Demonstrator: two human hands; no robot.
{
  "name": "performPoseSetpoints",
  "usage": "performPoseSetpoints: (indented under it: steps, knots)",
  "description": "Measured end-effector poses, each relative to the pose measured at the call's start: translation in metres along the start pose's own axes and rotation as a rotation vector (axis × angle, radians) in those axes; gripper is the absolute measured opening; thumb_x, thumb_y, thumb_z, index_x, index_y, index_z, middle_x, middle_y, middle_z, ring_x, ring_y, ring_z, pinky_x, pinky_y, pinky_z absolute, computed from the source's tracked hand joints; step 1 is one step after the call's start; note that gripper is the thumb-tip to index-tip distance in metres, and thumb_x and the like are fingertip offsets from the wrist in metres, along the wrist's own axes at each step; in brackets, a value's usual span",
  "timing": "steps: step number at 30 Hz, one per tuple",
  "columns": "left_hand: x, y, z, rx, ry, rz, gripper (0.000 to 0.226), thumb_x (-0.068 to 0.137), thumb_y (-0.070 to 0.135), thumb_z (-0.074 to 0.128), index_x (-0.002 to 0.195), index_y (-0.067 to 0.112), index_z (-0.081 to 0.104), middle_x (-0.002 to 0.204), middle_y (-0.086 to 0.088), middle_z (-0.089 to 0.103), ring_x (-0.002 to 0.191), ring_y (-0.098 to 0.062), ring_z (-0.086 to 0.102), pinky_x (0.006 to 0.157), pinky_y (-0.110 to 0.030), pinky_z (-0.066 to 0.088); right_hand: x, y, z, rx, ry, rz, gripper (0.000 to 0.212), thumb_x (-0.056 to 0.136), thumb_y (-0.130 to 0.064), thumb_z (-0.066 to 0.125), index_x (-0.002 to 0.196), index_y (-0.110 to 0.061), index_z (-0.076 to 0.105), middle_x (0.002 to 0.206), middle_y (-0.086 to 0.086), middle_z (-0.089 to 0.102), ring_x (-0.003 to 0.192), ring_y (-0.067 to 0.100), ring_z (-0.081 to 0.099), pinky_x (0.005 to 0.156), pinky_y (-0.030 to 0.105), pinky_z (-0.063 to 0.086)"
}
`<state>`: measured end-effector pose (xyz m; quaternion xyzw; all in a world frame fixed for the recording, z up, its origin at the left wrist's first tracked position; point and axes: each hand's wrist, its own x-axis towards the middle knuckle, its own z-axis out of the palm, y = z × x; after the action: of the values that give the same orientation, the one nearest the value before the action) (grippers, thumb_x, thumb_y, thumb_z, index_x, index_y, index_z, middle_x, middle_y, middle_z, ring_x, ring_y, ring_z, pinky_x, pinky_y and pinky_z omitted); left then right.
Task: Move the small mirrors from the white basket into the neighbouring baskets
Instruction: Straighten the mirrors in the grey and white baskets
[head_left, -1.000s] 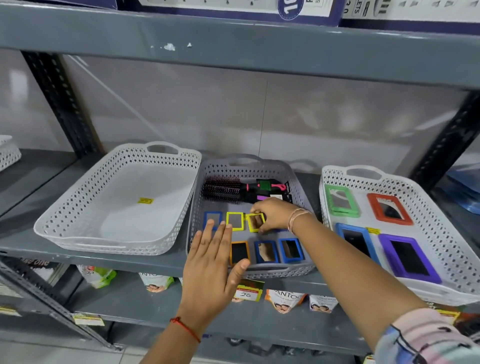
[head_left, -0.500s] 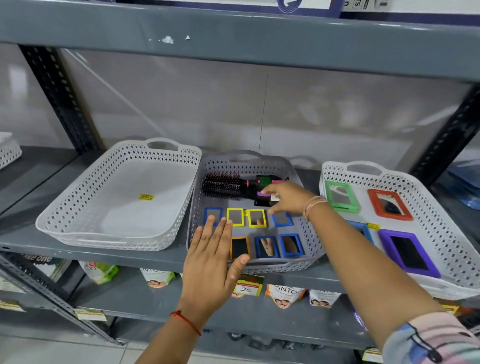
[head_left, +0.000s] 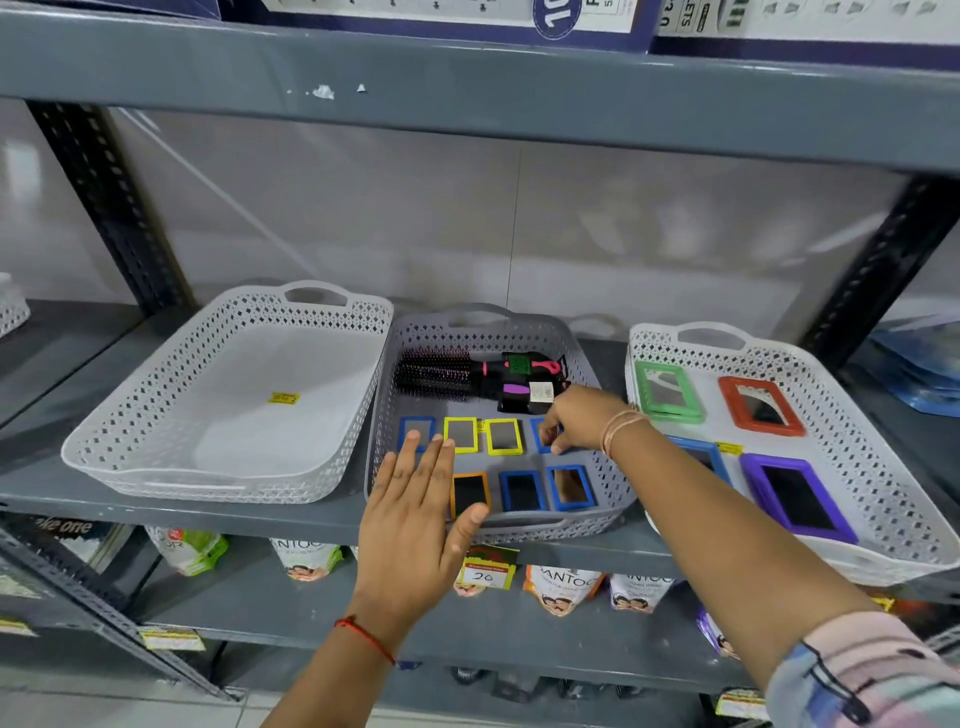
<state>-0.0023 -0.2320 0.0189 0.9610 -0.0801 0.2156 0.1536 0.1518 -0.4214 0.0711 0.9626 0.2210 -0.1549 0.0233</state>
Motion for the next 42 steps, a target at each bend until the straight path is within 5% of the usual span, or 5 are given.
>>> performPoseSetpoints:
  steps: [7,14,19,23,42]
  knots:
    - [0.000,0.000,0.000,0.027,-0.021,-0.006,0.076,0.094,0.055,0.007,0.131,0.000,0.045,0.134,-0.016,0.049,0.132,-0.030,0.027,0.110,-0.035,0.009,-0.005,0.000,0.000,0.030,0.034,0.039,0.032,0.084,-0.023,0.063,0.114,-0.014,0.065,0.121,0.010,0.066,0.106,0.027,0.062,0.092,0.037,0.051]
    - [0.000,0.001,-0.001,0.021,-0.007,-0.016,0.074,0.095,0.053,0.009,0.129,0.000,0.047,0.132,-0.016,0.051,0.132,-0.028,0.027,0.110,-0.036,0.010,-0.071,-0.021,0.028,0.323,0.455,0.211,0.055,0.098,-0.039,0.030,0.145,-0.012,0.024,0.156,0.005,0.021,0.145,0.019,0.013,0.119,0.032,0.008]
    - [0.003,0.002,-0.001,0.068,0.001,-0.030,0.071,0.095,0.052,0.011,0.130,0.001,0.046,0.133,-0.018,0.049,0.133,-0.029,0.025,0.110,-0.040,0.008,-0.100,-0.043,0.056,0.383,0.540,0.285,0.055,0.097,-0.035,0.019,0.142,-0.006,0.030,0.153,0.009,0.029,0.144,0.019,0.018,0.119,0.028,0.008]
    - [0.005,-0.001,-0.001,0.076,-0.012,-0.043,0.075,0.095,0.052,0.008,0.125,0.000,0.052,0.129,-0.022,0.052,0.129,-0.037,0.034,0.108,-0.043,0.010,-0.101,-0.052,0.069,0.293,0.602,0.291,0.090,0.068,-0.042,-0.005,0.137,-0.002,0.038,0.147,0.013,0.039,0.142,0.022,0.026,0.118,0.030,0.011]
    - [0.012,-0.021,-0.007,-0.017,-0.044,-0.007,0.093,0.086,0.061,-0.010,0.132,-0.001,0.042,0.139,-0.018,0.042,0.135,-0.032,0.027,0.109,-0.038,0.010,-0.095,-0.071,0.065,0.303,0.514,0.357,0.073,0.076,-0.031,0.013,0.142,-0.002,0.028,0.154,0.013,0.025,0.145,0.022,0.014,0.120,0.031,0.004]
